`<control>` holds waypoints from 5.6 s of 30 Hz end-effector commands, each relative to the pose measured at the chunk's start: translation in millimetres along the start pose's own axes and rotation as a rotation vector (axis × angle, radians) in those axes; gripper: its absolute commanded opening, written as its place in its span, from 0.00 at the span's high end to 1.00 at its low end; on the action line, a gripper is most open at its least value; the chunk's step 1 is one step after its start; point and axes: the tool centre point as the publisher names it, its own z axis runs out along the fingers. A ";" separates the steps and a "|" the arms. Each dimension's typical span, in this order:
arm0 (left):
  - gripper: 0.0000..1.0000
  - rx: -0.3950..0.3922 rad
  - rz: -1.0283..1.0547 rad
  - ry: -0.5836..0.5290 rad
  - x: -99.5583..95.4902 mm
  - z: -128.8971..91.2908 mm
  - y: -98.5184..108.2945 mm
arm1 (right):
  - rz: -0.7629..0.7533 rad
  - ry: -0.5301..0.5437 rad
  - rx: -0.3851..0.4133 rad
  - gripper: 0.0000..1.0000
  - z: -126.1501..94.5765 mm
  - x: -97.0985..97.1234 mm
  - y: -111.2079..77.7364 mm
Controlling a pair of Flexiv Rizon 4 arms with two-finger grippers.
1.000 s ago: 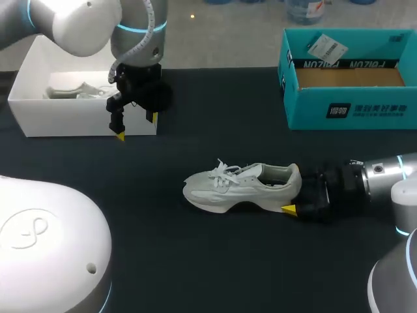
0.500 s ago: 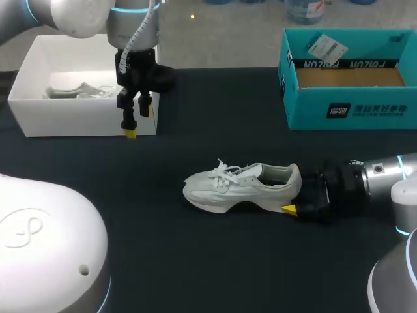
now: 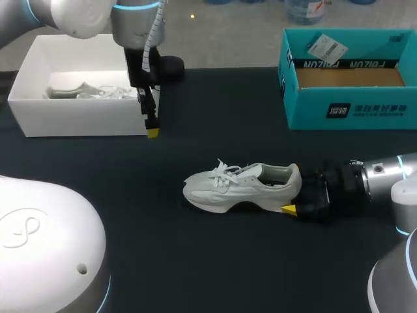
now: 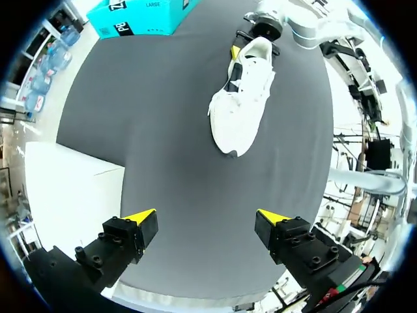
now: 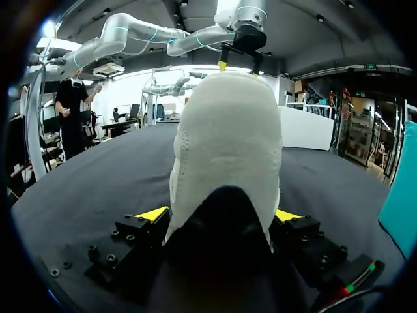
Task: Take the shoe out of the shoebox, open the shoe tongue, remove and reinsert the insole, then place the shoe into the shoebox
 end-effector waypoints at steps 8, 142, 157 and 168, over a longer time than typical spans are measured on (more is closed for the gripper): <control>0.00 -0.032 -0.802 -0.214 59.0 16.3 -48.9 | 0.000 0.000 0.004 1.00 5.4 1.7 -6.5; 1.00 0.013 -1.145 -0.360 77.6 75.1 -193.3 | 0.000 0.000 0.004 1.00 5.4 1.7 -6.5; 1.00 0.040 -1.241 -0.292 68.1 70.5 -133.1 | 0.000 0.000 0.004 1.00 5.4 1.7 -6.5; 1.00 -0.033 -1.274 -0.253 64.0 94.6 -126.9 | 0.000 0.000 0.004 1.00 5.4 1.7 -6.5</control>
